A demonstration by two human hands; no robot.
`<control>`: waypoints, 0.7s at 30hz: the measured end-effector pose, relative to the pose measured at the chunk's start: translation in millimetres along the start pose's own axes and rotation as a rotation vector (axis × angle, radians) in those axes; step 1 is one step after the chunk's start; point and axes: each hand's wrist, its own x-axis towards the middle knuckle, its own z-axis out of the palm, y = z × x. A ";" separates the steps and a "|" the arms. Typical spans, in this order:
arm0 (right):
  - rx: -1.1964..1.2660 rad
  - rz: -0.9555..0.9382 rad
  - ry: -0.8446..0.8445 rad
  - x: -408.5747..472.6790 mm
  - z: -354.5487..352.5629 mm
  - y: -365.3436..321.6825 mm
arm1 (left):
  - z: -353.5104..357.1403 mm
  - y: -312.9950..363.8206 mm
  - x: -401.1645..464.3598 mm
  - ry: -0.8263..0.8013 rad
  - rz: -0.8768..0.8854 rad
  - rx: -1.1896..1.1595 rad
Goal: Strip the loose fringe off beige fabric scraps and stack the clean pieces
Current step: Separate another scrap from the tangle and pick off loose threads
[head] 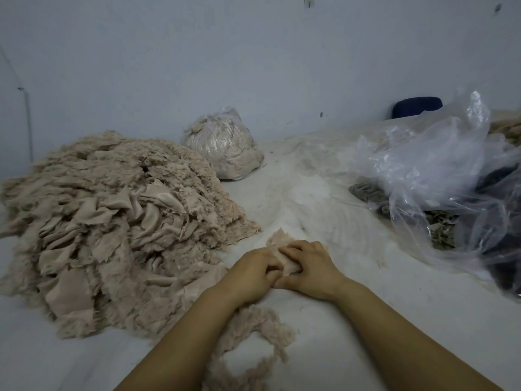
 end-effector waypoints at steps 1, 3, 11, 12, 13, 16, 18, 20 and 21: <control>0.032 0.009 -0.026 -0.3 -2.5 0.7 | -0.4 -4.3 -1.4 0.003 -0.044 -0.005; 0.064 0.012 -0.072 -0.9 -8.4 2.9 | -1.9 -12.5 -5.4 0.023 -0.097 -0.030; 0.022 -0.011 -0.119 -2.4 -14.0 2.1 | -8.4 -5.4 -11.2 0.197 -0.044 -0.003; 0.027 -0.011 -0.119 -2.4 -13.9 2.5 | -5.1 0.1 -9.7 0.175 0.027 -0.001; 0.033 -0.012 -0.120 -2.4 -13.8 2.7 | -1.6 4.9 -7.6 0.132 0.077 0.014; 0.040 -0.012 -0.155 -3.0 -14.3 3.0 | 5.9 9.7 -0.7 0.053 0.078 0.048; 0.030 -0.004 -0.194 -3.7 -15.9 3.5 | 11.1 7.3 1.0 0.053 0.056 0.072; 0.034 -0.001 -0.197 -3.6 -16.9 3.3 | 17.2 5.2 0.6 0.113 0.041 0.061; 0.039 -0.006 -0.182 -3.5 -17.3 1.9 | 19.3 5.1 0.0 0.154 0.025 0.021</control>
